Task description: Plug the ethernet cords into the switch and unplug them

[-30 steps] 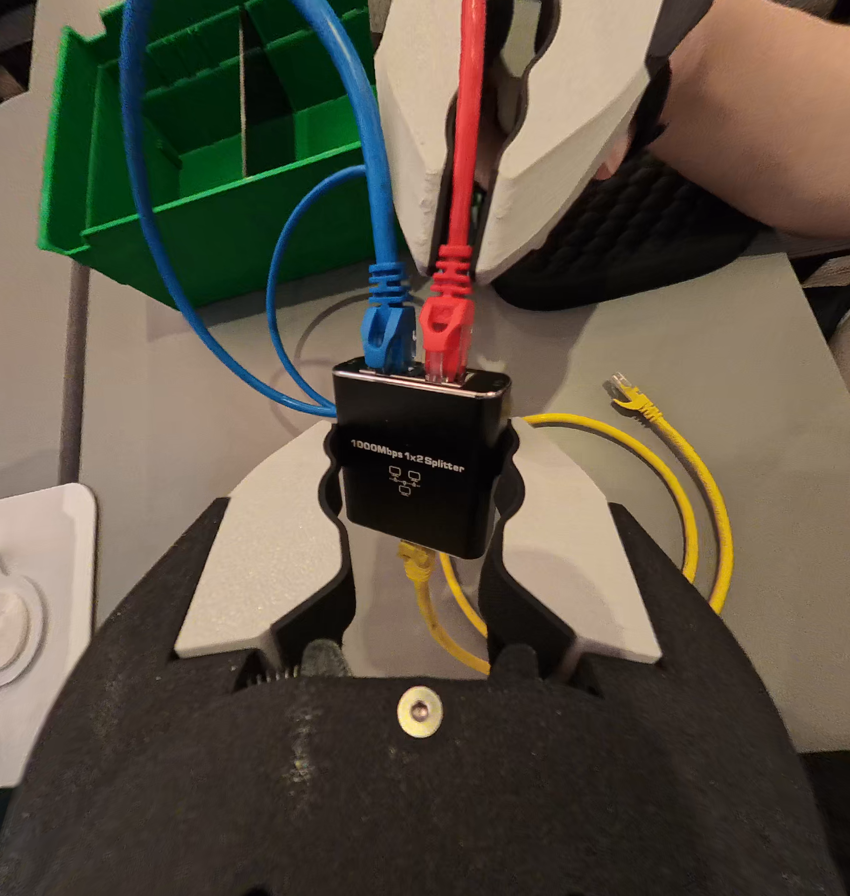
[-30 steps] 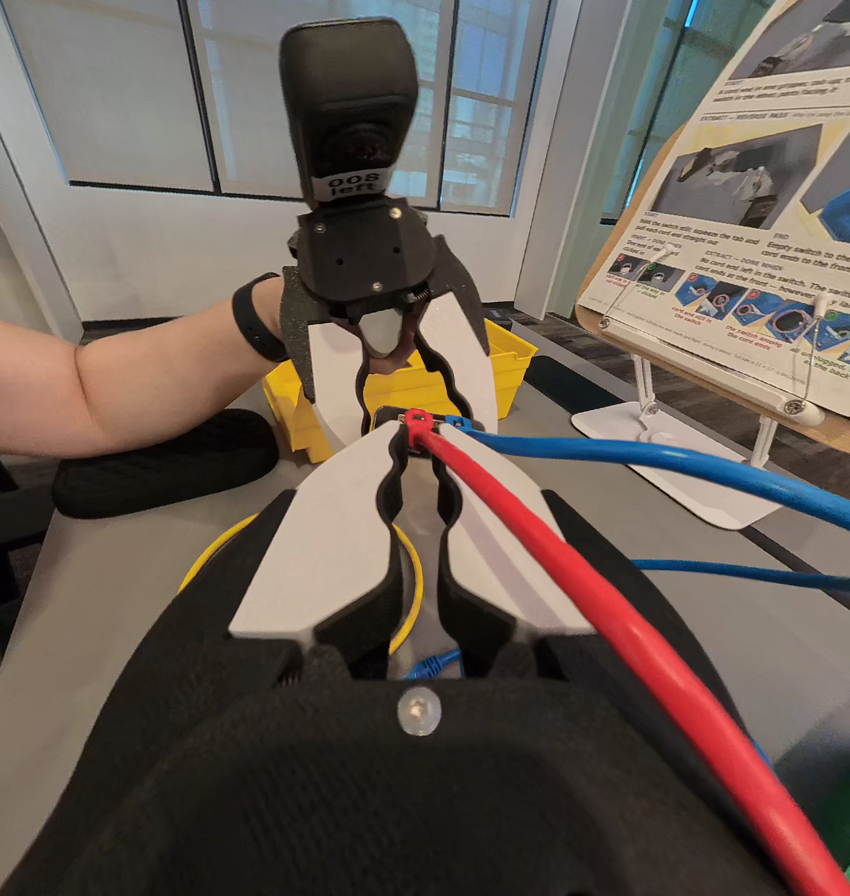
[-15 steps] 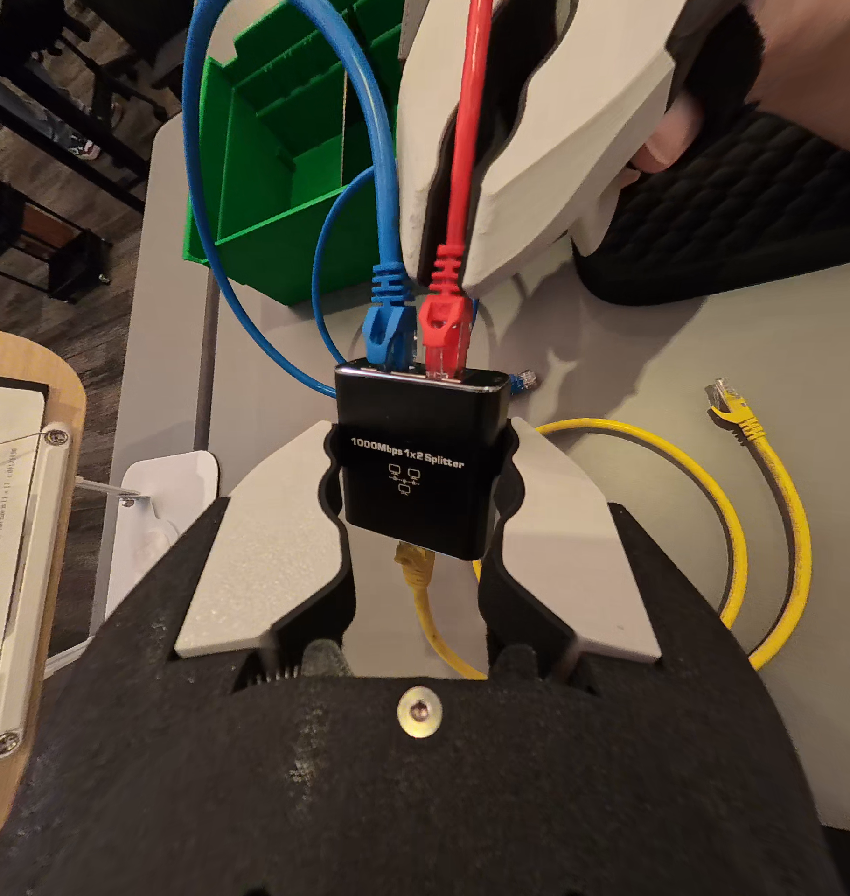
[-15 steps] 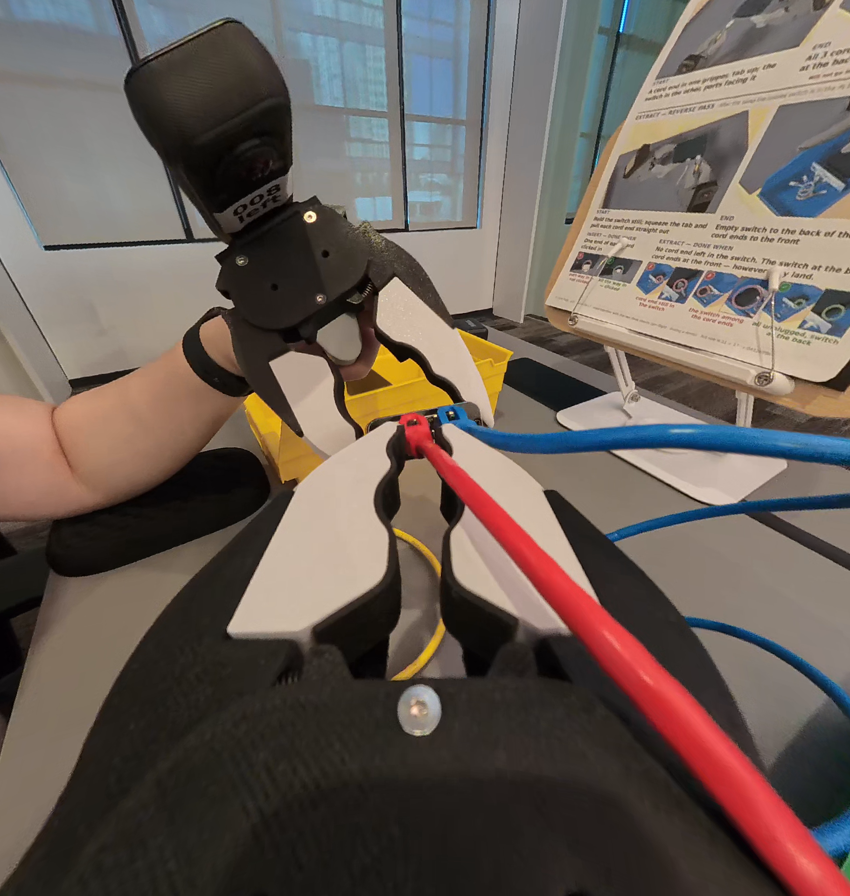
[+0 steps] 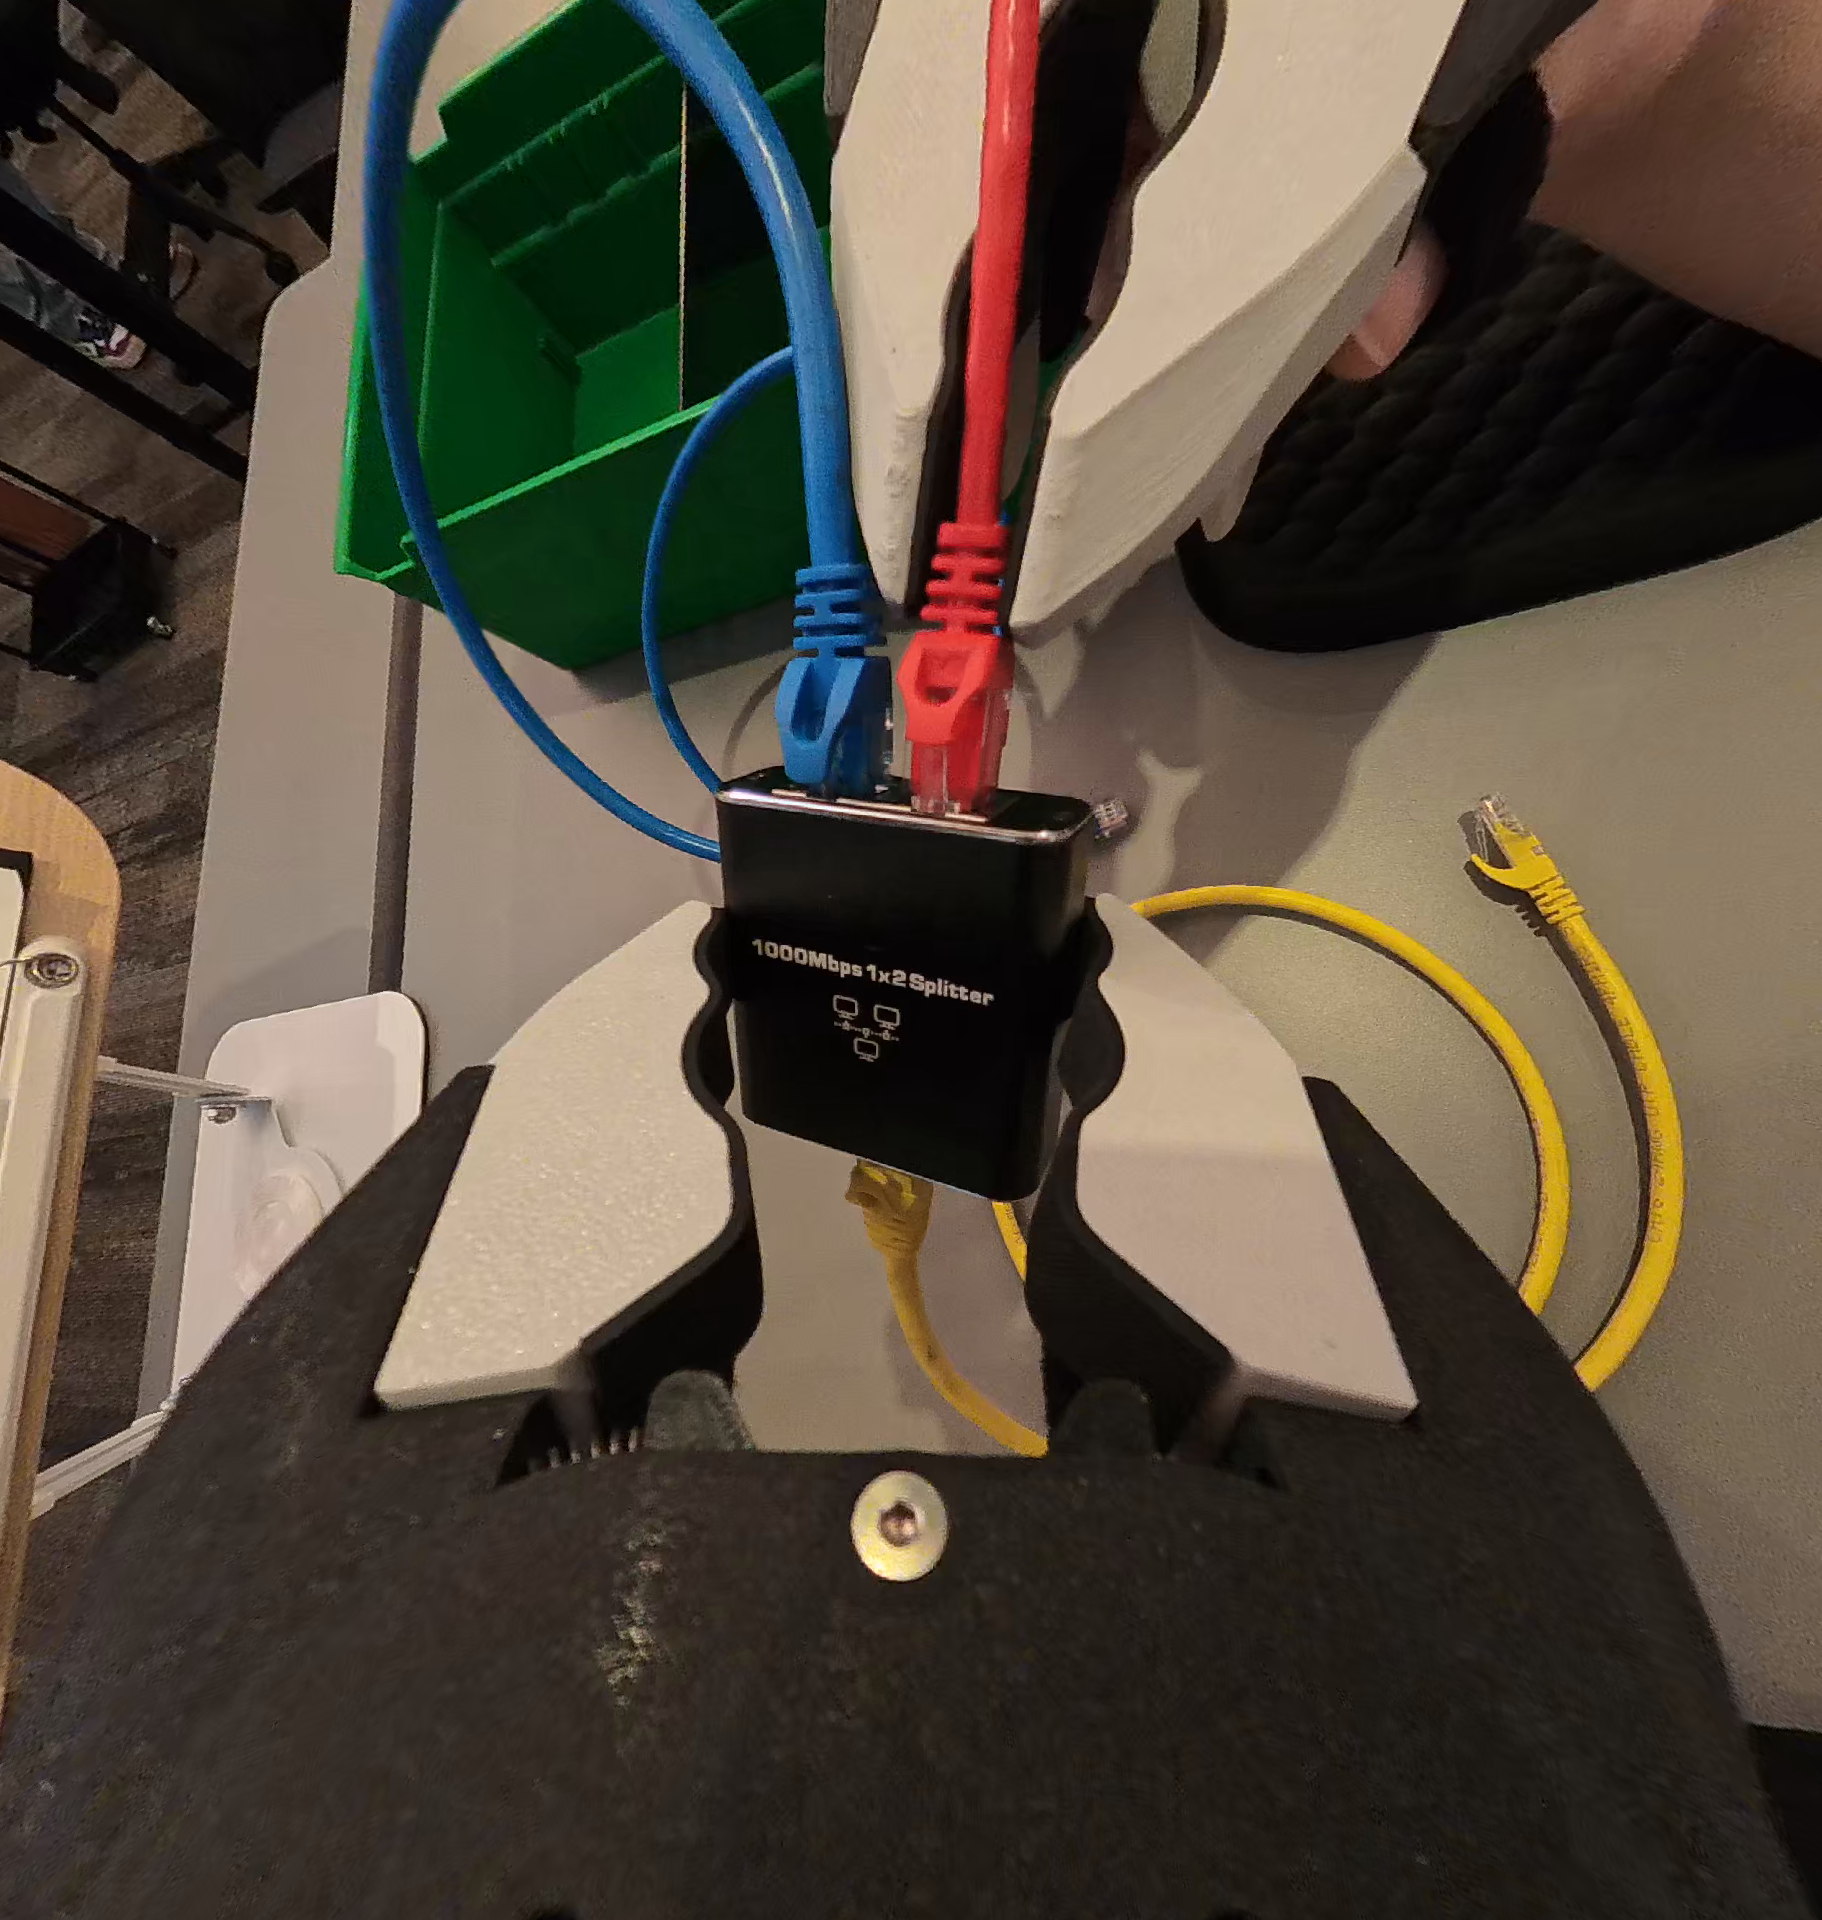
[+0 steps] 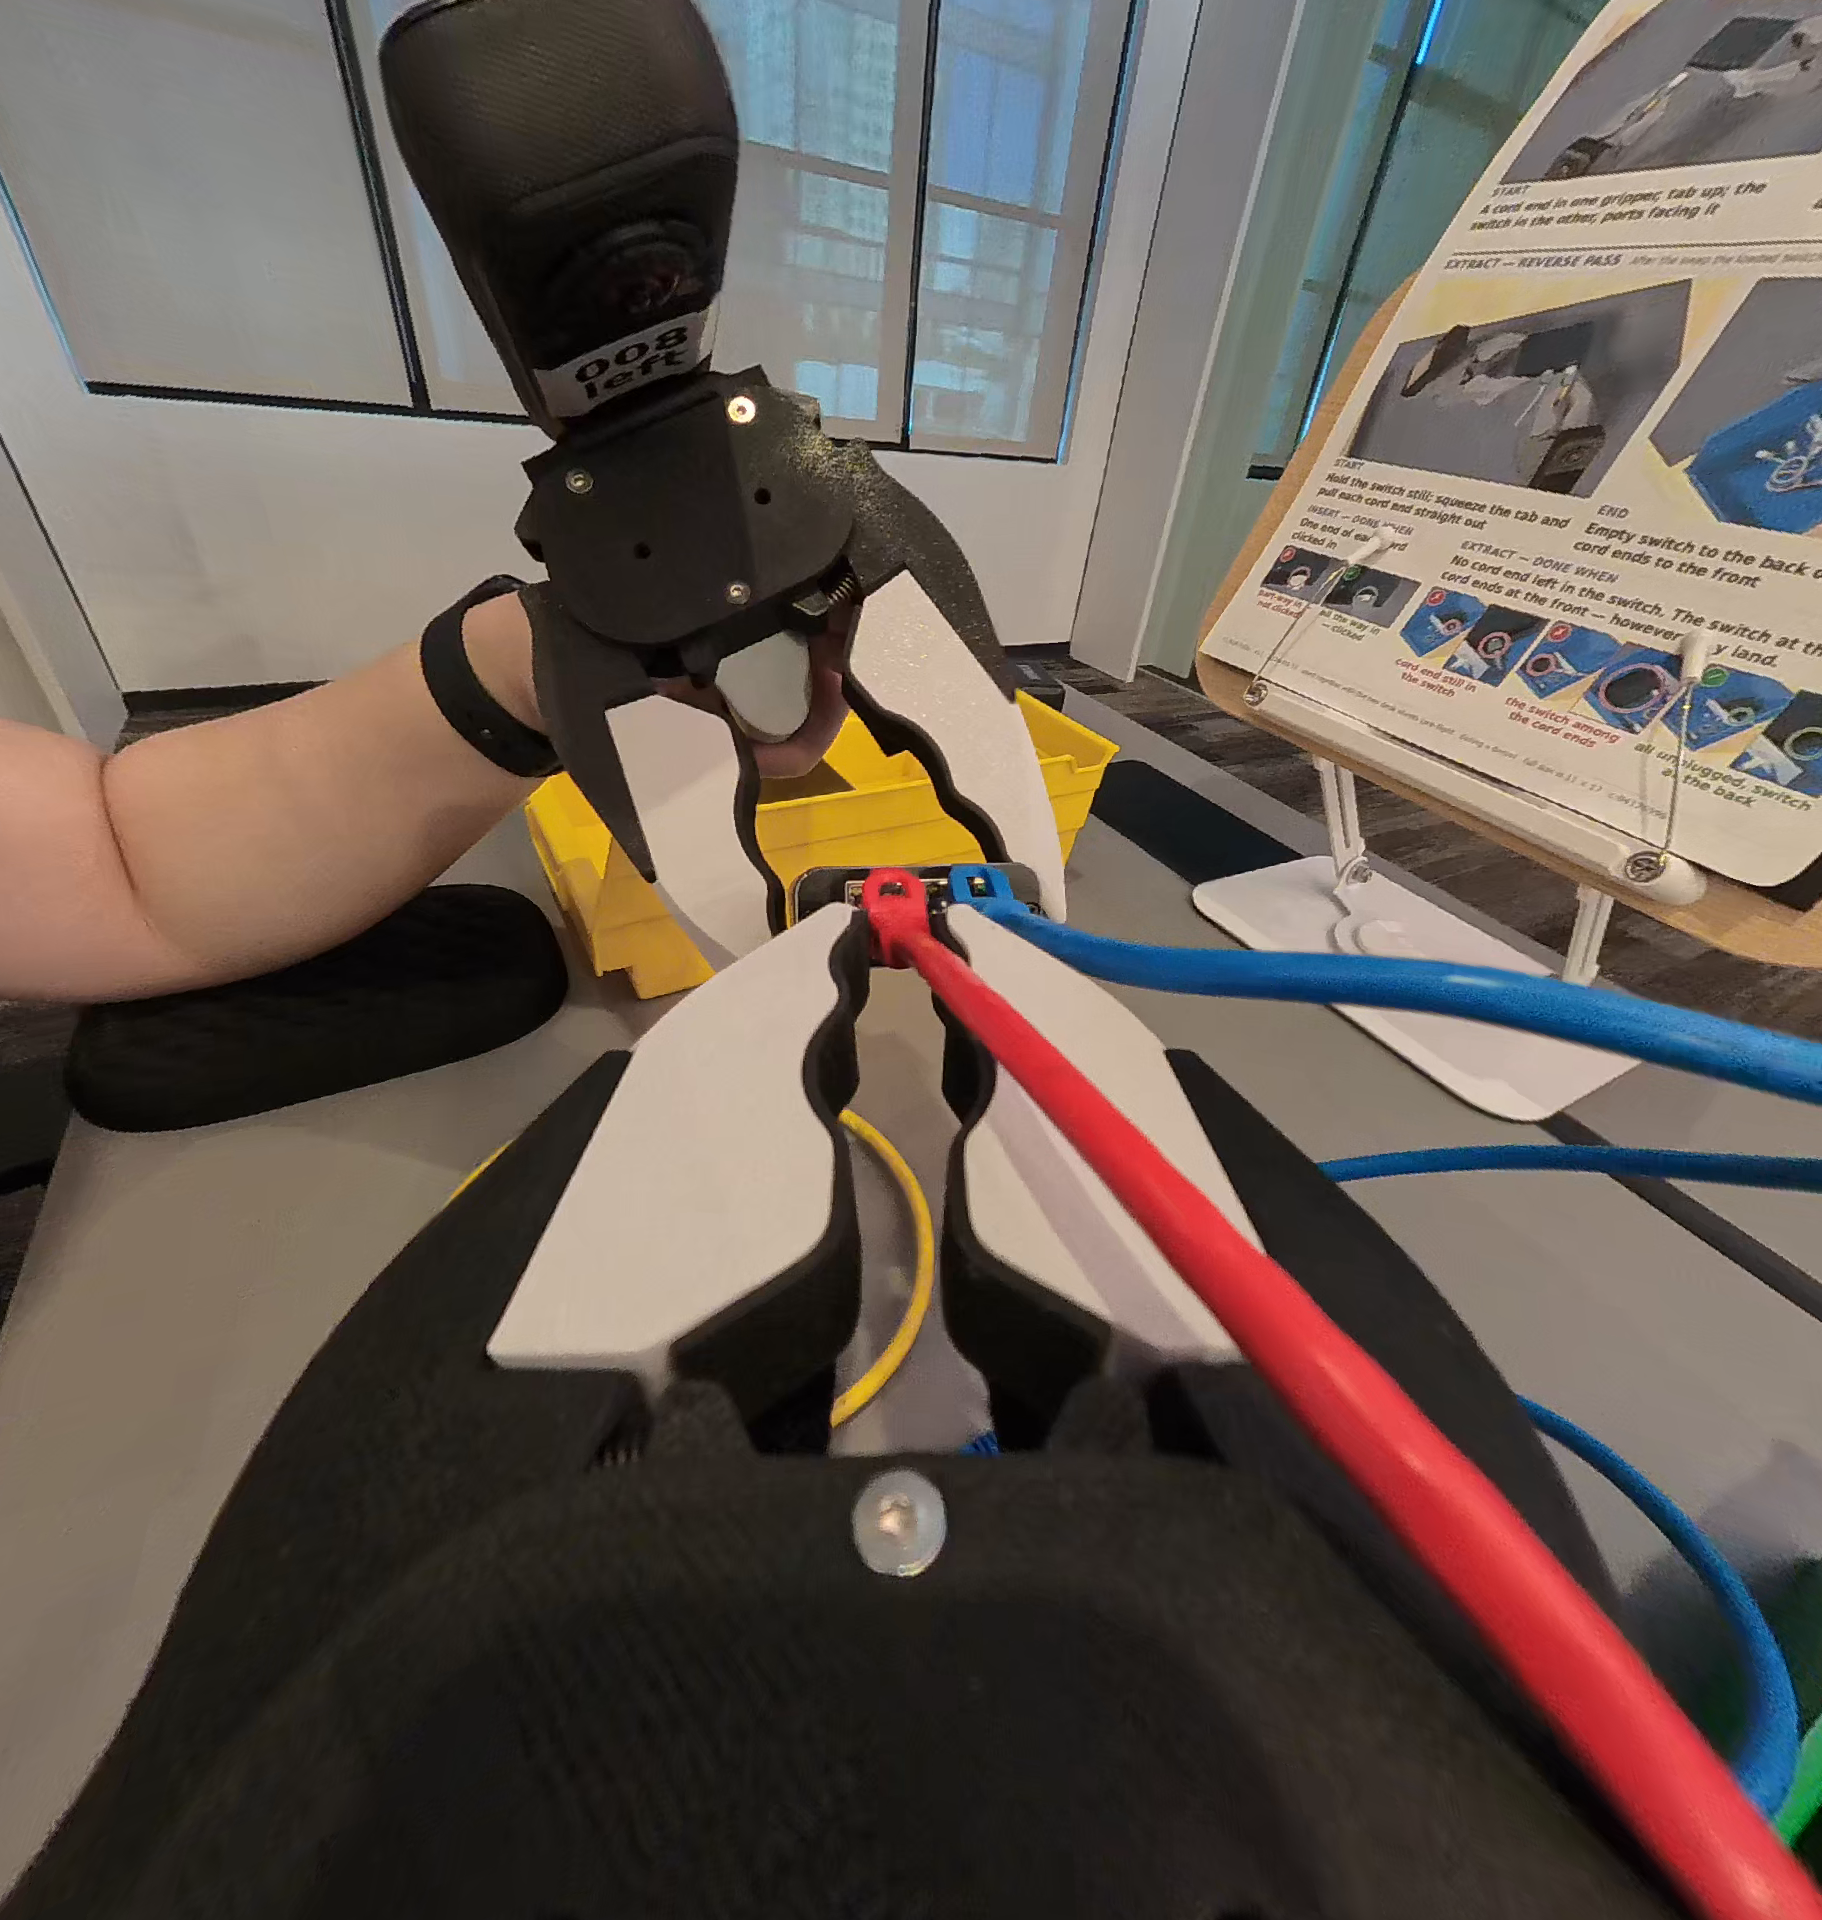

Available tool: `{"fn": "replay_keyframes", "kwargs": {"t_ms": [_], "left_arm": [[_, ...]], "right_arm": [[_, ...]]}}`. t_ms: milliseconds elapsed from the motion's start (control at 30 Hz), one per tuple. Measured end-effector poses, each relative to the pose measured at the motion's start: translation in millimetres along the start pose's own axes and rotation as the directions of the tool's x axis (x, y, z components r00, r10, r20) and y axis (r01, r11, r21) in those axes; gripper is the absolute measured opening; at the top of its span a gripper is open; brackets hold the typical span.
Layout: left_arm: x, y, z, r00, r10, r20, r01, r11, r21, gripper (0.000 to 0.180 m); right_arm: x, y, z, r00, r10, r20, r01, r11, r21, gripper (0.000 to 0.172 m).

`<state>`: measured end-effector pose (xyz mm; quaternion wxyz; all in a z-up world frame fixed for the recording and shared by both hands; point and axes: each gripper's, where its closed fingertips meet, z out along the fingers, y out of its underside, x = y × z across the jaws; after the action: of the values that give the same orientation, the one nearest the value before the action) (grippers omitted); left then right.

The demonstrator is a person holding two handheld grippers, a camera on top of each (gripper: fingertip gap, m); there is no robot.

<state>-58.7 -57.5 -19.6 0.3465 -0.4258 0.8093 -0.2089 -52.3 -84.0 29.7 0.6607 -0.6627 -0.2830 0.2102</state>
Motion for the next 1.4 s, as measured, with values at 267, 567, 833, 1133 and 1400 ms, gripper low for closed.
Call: {"fn": "replay_keyframes", "kwargs": {"t_ms": [267, 567, 833, 1133, 1400], "left_arm": [[6, 6, 5, 1.0, -0.006, -0.031, 0.004, 0.998, -0.067, 0.061], [13, 5, 14, 0.991, -0.068, -0.112, 0.068, 0.998, -0.004, 0.061], [8, -2, 2, 0.999, -0.007, -0.038, 0.007, 1.0, 0.003, 0.061], [8, -5, -7, 1.0, 0.02, -0.022, -0.02, 1.0, 0.012, 0.061], [7, -7, -9, 1.0, 0.009, -0.024, -0.008, 0.999, 0.043, 0.061]], "right_arm": [[-2, 15, 0, 1.0, -0.014, 0.013, 0.015, 0.991, -0.132, 0.011], [-1, 19, -5, 0.997, 0.06, 0.048, -0.056, 0.995, -0.081, 0.011], [-5, 3, -4, 0.997, -0.075, 0.002, 0.075, 0.997, 0.003, 0.011], [-12, -2, -3, 0.995, -0.095, 0.02, 0.094, 0.995, 0.029, 0.016], [-11, -6, -3, 0.997, -0.071, 0.01, 0.071, 0.996, 0.05, 0.017]]}}
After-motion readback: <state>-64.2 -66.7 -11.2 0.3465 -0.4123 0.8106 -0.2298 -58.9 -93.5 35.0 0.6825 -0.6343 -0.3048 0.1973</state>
